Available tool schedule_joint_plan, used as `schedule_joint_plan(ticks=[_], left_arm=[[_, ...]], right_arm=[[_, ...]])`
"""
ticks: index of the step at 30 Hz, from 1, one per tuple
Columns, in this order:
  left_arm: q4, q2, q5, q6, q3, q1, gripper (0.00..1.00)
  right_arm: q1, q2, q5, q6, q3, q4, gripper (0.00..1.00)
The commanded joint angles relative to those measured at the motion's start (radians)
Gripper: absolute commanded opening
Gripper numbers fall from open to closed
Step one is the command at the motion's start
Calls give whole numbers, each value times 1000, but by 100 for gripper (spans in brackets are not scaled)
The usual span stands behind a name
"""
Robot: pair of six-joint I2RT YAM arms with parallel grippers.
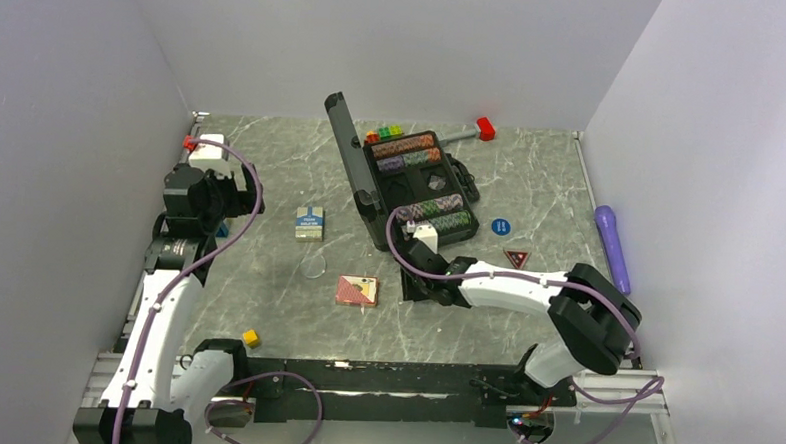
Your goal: Pack up texas hold em set
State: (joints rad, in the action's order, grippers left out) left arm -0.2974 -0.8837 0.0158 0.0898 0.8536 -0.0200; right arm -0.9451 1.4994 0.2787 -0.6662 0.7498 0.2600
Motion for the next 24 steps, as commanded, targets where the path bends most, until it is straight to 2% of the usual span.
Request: schedule_joint_plan(ticks=[1,12,24], left_arm=[[32,39,-13,-1,-5,-2,99],[31,55,-13,0,-5,-2,99],[31,63,-43,1,-6,-2,99]], right_arm=[[-9,17,56,-22,51,30,39],[-17,67,62,-42,67,61,36],[-16,82,83,-67,66,74,25]])
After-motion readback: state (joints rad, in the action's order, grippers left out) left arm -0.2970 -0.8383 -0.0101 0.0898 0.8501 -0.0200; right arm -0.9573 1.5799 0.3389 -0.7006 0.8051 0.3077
